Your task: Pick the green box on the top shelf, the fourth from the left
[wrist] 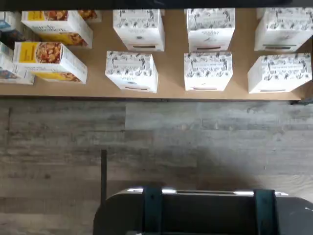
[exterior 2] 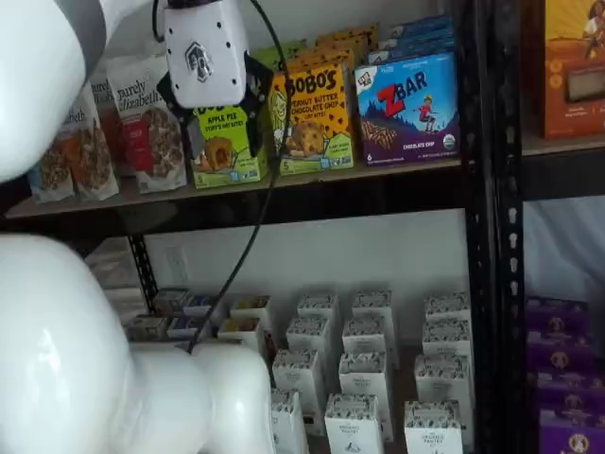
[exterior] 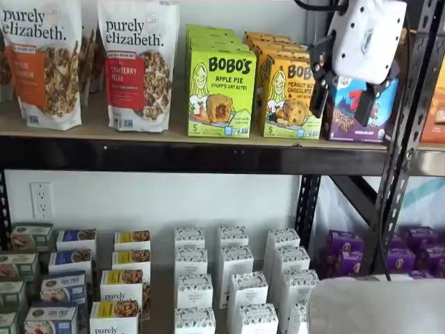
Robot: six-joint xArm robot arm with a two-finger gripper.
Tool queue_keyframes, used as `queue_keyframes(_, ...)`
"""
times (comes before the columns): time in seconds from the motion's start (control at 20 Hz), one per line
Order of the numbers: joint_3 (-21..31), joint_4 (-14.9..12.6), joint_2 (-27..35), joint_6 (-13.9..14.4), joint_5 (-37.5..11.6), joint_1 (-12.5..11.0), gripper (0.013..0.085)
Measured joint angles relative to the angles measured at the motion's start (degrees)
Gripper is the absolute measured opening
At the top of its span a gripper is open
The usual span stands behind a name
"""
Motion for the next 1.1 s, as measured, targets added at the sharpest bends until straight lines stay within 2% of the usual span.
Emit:
queue_keyframes(0.2, -0.3, -0.5, 0.6, 2.2, -1.2, 2.5, 0.085)
queue_keyframes(0.6, -0.7, -1.5, 2.5, 8.8, -5.6, 9.8, 0.085)
queue_keyframes(0.8, -1.4, -0.1, 4.5, 11.4, -7.5, 12.3, 0.085)
queue_keyframes(1.1, -2.6, -2.8, 7.2, 15.2, -11.5, 17.0, 0.085)
